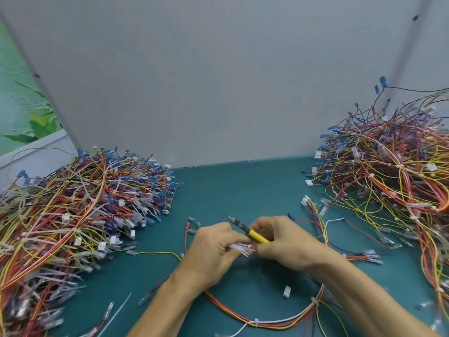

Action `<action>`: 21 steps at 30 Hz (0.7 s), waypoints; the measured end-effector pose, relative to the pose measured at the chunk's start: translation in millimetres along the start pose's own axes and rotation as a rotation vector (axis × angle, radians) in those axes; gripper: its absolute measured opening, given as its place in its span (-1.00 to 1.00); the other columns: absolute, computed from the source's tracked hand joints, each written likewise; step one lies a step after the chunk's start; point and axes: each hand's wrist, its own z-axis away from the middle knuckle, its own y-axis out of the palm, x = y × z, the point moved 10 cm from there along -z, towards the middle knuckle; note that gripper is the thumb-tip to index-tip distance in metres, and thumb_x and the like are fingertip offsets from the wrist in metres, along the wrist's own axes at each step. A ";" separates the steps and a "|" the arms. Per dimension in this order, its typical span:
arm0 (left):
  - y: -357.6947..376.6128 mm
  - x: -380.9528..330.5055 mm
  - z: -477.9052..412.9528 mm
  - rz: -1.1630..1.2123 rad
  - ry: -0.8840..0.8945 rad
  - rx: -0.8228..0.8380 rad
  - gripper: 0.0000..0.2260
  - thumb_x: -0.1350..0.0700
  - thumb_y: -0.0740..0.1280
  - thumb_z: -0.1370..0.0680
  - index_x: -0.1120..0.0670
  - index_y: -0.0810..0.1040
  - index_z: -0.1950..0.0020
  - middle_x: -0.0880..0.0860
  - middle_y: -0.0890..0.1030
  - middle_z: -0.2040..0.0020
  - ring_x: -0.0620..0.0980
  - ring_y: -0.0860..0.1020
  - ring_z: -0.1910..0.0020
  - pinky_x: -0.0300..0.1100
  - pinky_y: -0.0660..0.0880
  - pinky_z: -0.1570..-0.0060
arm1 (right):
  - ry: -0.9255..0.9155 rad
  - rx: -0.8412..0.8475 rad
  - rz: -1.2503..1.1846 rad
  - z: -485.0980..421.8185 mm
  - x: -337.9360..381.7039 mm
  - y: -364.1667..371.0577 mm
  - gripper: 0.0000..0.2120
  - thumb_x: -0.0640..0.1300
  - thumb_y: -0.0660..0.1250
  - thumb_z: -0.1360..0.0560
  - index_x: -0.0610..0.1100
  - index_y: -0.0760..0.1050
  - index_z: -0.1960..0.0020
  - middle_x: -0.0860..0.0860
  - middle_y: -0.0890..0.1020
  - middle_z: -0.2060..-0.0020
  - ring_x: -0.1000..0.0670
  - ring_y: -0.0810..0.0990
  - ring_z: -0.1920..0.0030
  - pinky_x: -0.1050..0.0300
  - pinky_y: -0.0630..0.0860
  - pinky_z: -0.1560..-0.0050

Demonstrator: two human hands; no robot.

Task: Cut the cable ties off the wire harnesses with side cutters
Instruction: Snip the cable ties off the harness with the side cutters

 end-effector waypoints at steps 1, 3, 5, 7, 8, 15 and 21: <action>3.4 5.3 1.2 0.053 -0.055 0.009 -0.88 0.09 0.42 -0.42 0.01 0.72 0.10 -0.06 0.53 0.36 -0.16 0.48 0.33 -0.36 0.39 0.27 | 0.001 -0.012 0.000 -0.1 -0.4 -0.9 -0.89 -0.22 0.46 -0.42 -0.10 0.55 0.13 0.06 0.60 0.32 0.14 0.48 0.31 0.23 0.40 0.21; 10.3 21.0 4.1 0.185 -0.200 0.026 -0.89 0.02 0.38 -0.44 -0.02 0.70 0.18 -0.05 0.59 0.34 -0.15 0.53 0.31 -0.23 0.45 0.22 | -0.001 -0.029 0.003 1.0 1.1 -2.9 -0.92 -0.20 0.45 -0.43 -0.12 0.56 0.11 0.05 0.58 0.33 0.13 0.47 0.30 0.21 0.39 0.19; 18.6 35.4 7.2 0.318 -0.331 0.061 -0.85 0.03 0.36 -0.49 -0.03 0.61 0.29 -0.11 0.54 0.38 -0.18 0.47 0.34 -0.20 0.41 0.24 | -0.021 -0.060 0.069 3.1 6.6 -8.1 -0.92 -0.16 0.43 -0.43 -0.15 0.56 0.10 -0.03 0.56 0.34 0.09 0.44 0.28 0.16 0.37 0.20; 25.5 43.7 9.7 0.389 -0.406 0.106 -0.77 0.10 0.36 -0.54 -0.01 0.55 0.33 -0.14 0.46 0.42 -0.19 0.37 0.37 -0.26 0.32 0.28 | -0.066 -0.168 0.300 7.8 18.9 -25.5 -0.92 -0.15 0.39 -0.40 -0.12 0.54 0.12 -0.09 0.54 0.33 0.04 0.40 0.31 0.16 0.35 0.26; 27.4 45.5 10.1 0.404 -0.424 0.121 -0.78 0.10 0.36 -0.54 0.02 0.55 0.32 -0.13 0.44 0.42 -0.17 0.35 0.37 -0.26 0.30 0.30 | -0.086 -0.235 0.418 12.3 27.7 -37.0 -0.93 -0.14 0.37 -0.38 -0.08 0.53 0.13 -0.08 0.53 0.34 0.01 0.41 0.31 0.17 0.35 0.28; 28.7 48.4 10.1 0.472 -0.452 0.106 -0.89 0.04 0.32 -0.45 0.02 0.53 0.26 -0.06 0.33 0.46 -0.05 0.26 0.39 -0.14 0.29 0.27 | -0.045 -0.151 0.983 38.8 39.9 -50.2 -0.94 -0.09 0.25 -0.41 0.04 0.41 0.13 0.04 0.50 0.17 -0.06 0.50 0.07 0.06 0.46 0.18; 30.4 49.4 10.4 0.474 -0.459 0.116 -0.89 0.03 0.32 -0.46 0.01 0.52 0.26 -0.04 0.31 0.43 -0.04 0.26 0.36 -0.13 0.27 0.24 | -0.043 -0.064 1.056 45.6 21.3 -33.7 -0.85 -0.11 0.19 -0.43 0.02 0.44 0.02 0.07 0.43 0.11 -0.08 0.51 -0.02 0.05 0.51 0.12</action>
